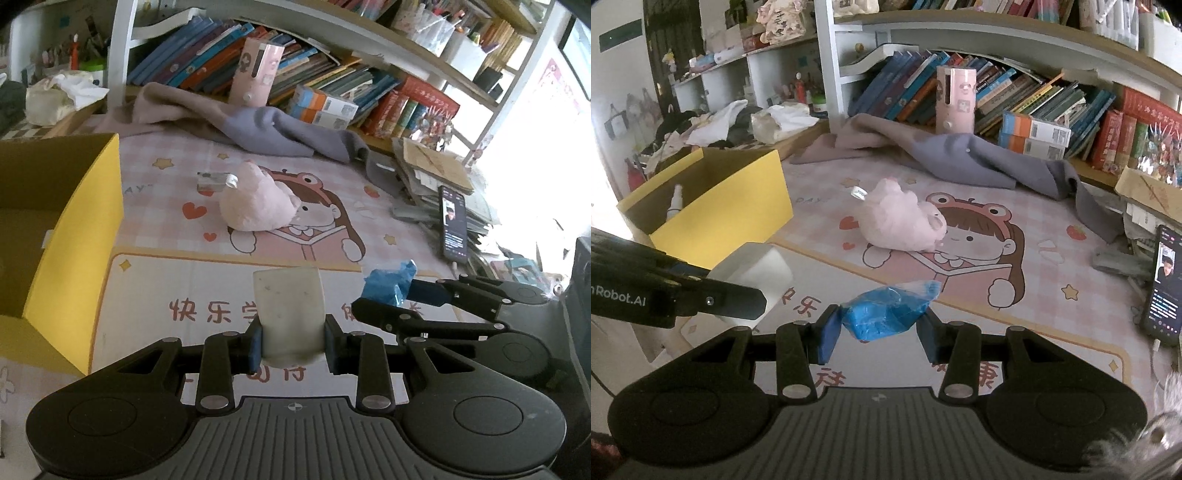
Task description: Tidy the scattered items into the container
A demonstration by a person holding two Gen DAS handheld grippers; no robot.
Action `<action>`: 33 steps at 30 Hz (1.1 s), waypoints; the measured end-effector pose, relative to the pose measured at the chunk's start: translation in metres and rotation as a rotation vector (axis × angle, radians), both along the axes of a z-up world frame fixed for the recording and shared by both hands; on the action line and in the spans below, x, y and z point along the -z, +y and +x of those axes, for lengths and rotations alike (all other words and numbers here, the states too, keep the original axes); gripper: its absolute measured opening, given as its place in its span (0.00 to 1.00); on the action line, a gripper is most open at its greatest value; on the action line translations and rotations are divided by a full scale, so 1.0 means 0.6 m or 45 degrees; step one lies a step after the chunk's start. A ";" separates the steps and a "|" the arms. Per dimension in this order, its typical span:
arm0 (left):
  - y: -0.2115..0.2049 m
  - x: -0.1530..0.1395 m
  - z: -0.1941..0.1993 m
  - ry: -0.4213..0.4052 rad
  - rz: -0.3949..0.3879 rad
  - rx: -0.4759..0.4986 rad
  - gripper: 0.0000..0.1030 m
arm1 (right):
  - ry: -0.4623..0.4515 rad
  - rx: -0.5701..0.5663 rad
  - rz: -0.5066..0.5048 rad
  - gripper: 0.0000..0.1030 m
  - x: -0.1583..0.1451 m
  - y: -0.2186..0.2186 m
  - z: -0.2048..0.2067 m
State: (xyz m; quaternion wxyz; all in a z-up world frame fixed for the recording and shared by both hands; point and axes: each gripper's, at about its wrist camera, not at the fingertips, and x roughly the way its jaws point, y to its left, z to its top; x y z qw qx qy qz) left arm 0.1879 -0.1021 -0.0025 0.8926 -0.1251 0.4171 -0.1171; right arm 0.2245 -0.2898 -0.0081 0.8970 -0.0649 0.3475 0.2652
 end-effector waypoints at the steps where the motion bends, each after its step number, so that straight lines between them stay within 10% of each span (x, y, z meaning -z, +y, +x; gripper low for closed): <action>1: 0.004 -0.001 -0.004 -0.006 -0.007 0.001 0.29 | -0.006 0.003 -0.004 0.41 -0.002 0.003 -0.005; 33: 0.211 0.007 -0.239 -0.058 -0.125 0.033 0.29 | -0.054 0.026 -0.067 0.41 -0.016 0.207 -0.258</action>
